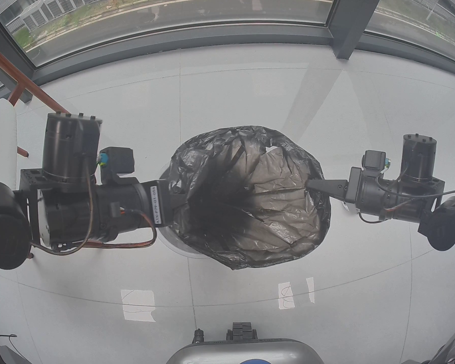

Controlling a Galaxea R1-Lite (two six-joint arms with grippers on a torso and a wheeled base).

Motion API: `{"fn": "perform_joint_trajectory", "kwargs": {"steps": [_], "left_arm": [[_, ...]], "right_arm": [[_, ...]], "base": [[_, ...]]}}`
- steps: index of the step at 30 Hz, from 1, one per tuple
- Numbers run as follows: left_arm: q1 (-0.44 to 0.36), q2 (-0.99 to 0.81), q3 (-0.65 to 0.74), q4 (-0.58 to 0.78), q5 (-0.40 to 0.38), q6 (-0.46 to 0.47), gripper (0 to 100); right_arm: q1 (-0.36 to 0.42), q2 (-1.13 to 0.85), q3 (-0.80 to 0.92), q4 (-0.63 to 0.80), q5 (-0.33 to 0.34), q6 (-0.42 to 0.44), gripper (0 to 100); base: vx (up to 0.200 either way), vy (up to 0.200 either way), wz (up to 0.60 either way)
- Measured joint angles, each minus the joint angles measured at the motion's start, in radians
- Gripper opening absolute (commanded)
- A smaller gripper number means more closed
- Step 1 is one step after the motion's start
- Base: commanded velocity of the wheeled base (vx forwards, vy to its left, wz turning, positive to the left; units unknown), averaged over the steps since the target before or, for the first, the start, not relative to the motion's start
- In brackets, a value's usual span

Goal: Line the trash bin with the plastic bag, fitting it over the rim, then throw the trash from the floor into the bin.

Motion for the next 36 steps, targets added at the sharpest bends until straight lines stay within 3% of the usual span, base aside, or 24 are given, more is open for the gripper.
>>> {"fn": "perform_joint_trajectory", "kwargs": {"steps": [18,36], "left_arm": [[0.127,0.036,0.052,-0.075,-0.005,0.029,0],[0.243,0.157,0.022,-0.097,-0.009,0.031,0]], "right_arm": [[0.072,0.229,-0.254,-0.003,0.004,-0.002,0],[0.062,0.361,-0.385,0.0,0.023,-0.001,0]], "base": [[0.0,0.0,0.0],[0.0,0.0,0.0]]}}
